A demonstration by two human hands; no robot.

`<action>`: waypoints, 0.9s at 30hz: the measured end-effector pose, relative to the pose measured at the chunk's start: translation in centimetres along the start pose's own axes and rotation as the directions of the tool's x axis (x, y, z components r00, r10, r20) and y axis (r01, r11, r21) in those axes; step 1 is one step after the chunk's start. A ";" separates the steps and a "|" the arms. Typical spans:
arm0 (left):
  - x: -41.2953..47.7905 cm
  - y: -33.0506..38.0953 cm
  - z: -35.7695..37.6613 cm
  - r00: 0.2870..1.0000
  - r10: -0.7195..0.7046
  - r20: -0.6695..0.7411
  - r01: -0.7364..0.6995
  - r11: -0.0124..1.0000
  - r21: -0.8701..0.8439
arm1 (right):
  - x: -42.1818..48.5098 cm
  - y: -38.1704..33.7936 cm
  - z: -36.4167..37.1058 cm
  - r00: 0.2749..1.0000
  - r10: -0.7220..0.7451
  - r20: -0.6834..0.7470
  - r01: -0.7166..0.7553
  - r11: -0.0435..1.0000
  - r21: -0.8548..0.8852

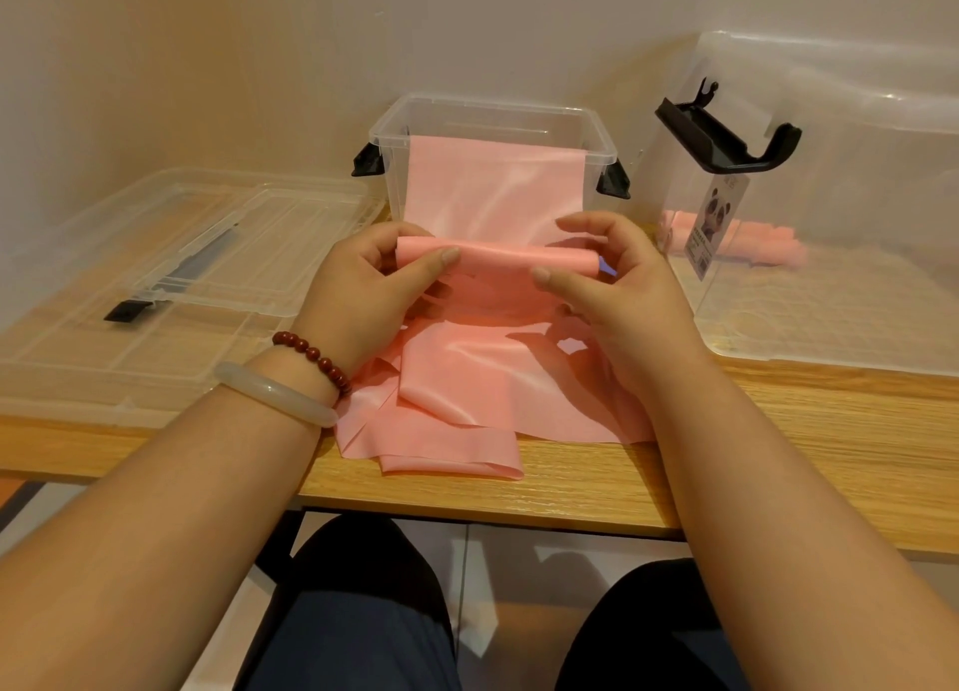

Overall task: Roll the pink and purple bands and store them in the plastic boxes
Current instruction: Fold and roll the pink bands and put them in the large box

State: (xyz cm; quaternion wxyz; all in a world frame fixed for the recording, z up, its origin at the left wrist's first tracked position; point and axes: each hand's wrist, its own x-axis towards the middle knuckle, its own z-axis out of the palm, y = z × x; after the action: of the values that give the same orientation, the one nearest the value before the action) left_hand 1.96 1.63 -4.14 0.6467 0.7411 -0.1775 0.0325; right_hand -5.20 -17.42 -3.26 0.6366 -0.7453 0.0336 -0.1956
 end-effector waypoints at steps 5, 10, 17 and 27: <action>-0.1 0.2 0.1 1.000 0.006 0.012 -0.006 1.000 -0.002 | 0.2 0.3 0.0 0.999 -0.016 -0.032 0.013 0.997 -0.078; -0.3 0.3 0.1 0.999 0.017 0.039 -0.015 0.999 -0.049 | 0.3 0.5 0.1 0.999 -0.006 -0.048 0.003 0.998 -0.058; 0.0 0.0 0.1 1.000 0.006 0.007 -0.005 1.000 -0.016 | 0.1 0.2 0.1 0.999 0.006 -0.040 -0.007 1.000 -0.026; 0.2 -0.3 0.3 0.992 0.017 0.123 -0.007 0.996 -0.084 | 0.4 0.7 0.3 0.999 -0.052 -0.010 0.051 0.997 -0.049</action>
State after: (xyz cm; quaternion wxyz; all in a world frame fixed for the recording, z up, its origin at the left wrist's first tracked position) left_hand 2.16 1.37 -4.46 0.6647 0.7129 -0.2229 -0.0172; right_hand -4.59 -17.34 -3.89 0.6127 -0.7602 0.0227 -0.2150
